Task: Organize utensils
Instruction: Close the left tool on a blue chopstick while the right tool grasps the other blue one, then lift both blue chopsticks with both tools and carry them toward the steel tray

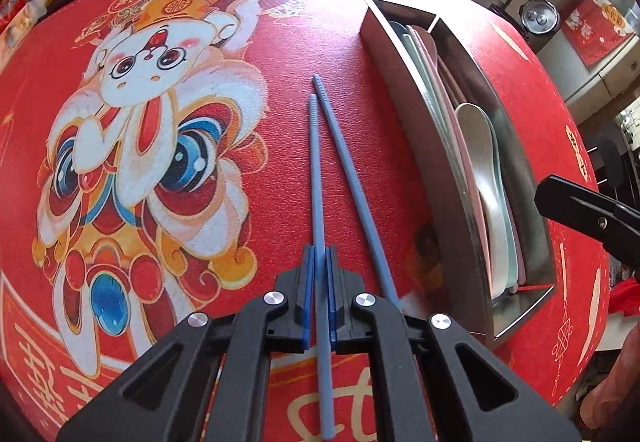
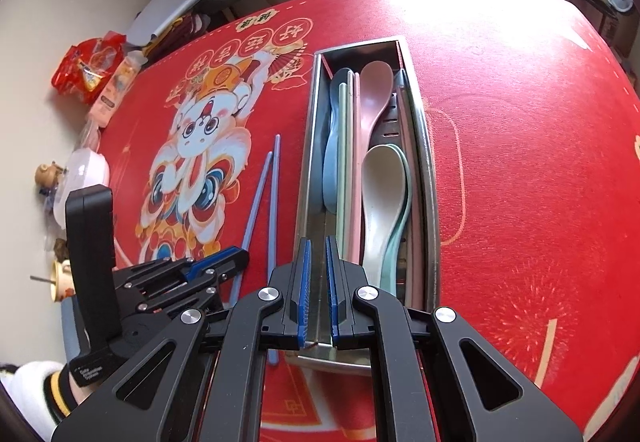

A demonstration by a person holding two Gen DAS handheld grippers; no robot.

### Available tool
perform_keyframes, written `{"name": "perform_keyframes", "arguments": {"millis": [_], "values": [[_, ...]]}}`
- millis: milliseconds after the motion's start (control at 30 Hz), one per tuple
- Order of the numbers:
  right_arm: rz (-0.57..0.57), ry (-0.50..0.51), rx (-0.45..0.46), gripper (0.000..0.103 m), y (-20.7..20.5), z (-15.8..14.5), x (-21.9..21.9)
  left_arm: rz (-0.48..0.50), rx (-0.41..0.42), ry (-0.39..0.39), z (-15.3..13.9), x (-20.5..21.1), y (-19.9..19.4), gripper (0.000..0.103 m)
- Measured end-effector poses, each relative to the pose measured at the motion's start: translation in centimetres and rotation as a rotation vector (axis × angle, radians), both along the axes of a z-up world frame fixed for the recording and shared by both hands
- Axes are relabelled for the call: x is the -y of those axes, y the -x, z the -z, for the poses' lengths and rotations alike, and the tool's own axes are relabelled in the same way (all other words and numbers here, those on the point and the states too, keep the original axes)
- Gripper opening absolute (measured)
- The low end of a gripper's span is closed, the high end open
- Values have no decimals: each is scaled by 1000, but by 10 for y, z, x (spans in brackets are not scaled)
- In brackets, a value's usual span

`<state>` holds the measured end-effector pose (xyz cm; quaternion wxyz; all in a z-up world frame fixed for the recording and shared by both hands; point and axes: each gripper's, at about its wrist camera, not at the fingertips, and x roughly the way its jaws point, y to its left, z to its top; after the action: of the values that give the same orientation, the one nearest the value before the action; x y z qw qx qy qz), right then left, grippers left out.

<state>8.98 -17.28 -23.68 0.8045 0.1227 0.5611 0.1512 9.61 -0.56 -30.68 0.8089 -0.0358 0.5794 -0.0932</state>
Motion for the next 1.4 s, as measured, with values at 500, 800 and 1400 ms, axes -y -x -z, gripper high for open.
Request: {"name": "perform_keyframes", "arguments": {"millis": [500, 800, 1400], "values": [[-185, 211, -132, 8, -13, 34, -99, -138, 30, 32, -4, -101, 34, 6], [-143, 347, -206, 8, -25, 56, -116, -163, 46, 67, -3, -124, 39, 6], [-155, 289, -211, 7, -29, 59, -121, -165, 54, 103, -2, -130, 42, 6]]}}
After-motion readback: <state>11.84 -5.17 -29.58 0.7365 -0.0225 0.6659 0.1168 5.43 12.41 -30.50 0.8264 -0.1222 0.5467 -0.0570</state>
